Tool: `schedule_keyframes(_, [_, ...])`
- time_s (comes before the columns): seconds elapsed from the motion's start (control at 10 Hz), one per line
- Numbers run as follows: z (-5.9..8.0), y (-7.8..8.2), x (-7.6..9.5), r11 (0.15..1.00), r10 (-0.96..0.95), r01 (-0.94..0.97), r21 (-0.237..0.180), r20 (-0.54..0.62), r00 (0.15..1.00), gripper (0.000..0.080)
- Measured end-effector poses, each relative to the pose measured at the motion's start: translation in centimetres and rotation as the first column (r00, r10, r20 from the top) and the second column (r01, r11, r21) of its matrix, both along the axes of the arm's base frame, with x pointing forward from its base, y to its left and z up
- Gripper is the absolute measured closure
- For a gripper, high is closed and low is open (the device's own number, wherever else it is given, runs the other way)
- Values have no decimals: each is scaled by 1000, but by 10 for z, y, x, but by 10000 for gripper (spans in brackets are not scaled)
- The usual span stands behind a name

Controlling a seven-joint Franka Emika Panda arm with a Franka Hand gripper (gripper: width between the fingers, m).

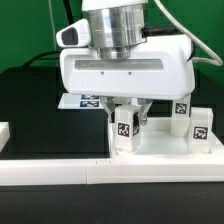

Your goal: Assemble square table

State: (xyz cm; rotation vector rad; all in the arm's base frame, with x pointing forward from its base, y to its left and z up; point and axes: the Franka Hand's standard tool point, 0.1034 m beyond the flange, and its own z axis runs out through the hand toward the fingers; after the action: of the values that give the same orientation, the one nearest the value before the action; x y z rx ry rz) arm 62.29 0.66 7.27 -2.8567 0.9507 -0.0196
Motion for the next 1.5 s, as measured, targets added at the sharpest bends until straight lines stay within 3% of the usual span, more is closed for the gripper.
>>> schedule_keyframes(0.2, [1, 1, -1, 964, -265, 266, 23, -30, 964, 508])
schedule_keyframes(0.3, [-1, 4, -2, 885, -458, 461, 57, -64, 887, 508])
schedule_keyframes(0.5, [0, 4, -1, 719, -670, 684, 124, -137, 729, 508])
schedule_keyframes(0.6, [2, 7, 0, 634, -743, 762, 131, -170, 648, 508])
schedule_keyframes(0.8, [0, 8, 1, 547, -808, 829, 116, -185, 559, 508])
schedule_keyframes(0.9, [-1, 8, 1, 562, -799, 819, 118, -181, 574, 508])
schedule_keyframes(1.0, [-1, 8, 1, 569, -794, 814, 118, -179, 581, 406])
schedule_keyframes(1.1, [-5, 7, 1, 742, -651, 661, 110, -117, 750, 268])
schedule_keyframes(1.2, [-8, 7, -1, 886, -448, 452, 99, -60, 892, 187])
schedule_keyframes(1.5, [-9, 5, -1, 979, -183, 182, 86, 1, 983, 152])
